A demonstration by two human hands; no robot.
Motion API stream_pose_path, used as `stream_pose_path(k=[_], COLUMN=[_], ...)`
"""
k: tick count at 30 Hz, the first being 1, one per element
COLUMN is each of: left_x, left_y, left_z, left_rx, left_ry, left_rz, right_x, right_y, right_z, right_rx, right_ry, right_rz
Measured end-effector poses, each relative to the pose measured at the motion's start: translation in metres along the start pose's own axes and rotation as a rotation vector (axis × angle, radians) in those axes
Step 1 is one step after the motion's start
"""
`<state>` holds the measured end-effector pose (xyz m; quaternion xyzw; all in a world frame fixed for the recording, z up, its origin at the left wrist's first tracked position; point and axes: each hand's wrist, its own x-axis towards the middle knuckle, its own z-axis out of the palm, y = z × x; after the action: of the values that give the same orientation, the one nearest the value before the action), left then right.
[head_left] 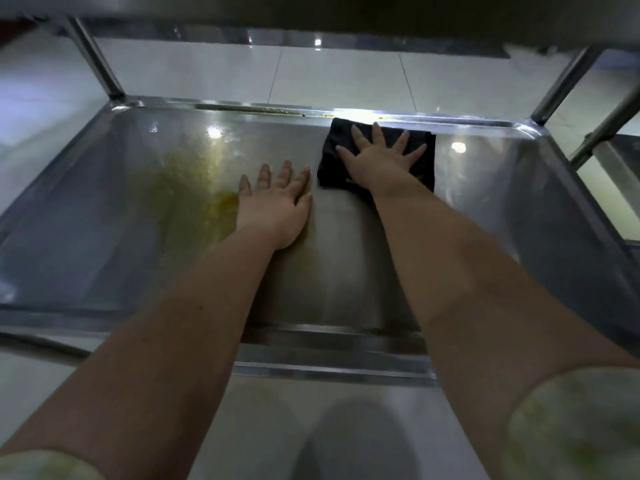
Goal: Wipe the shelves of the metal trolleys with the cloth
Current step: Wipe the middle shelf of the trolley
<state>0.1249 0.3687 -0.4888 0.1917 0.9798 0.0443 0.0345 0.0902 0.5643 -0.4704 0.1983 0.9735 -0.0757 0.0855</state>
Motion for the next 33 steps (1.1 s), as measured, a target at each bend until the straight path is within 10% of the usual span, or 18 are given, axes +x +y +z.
stream_pose_path(k=[9,20,29,33], left_x=[0.002,0.004,0.001,0.001], left_y=[0.001,0.000,0.000,0.001], left_z=[0.002,0.001,0.001,0.000], left_rx=[-0.004,0.000,0.001,0.018], left_ry=[-0.002,-0.008,-0.003,-0.007], left_rz=[0.003,0.000,0.021,0.019], right_x=[-0.201,-0.013,-0.215,-0.131], right_y=[0.040,0.065,0.094,0.123], right_z=[0.033,-0.001,0.031,0.007], right_rx=[-0.123,0.005,-0.111,-0.145], right_ry=[-0.067,0.027,-0.063,0.002], right_rz=[-0.269,0.096,-0.221,-0.197])
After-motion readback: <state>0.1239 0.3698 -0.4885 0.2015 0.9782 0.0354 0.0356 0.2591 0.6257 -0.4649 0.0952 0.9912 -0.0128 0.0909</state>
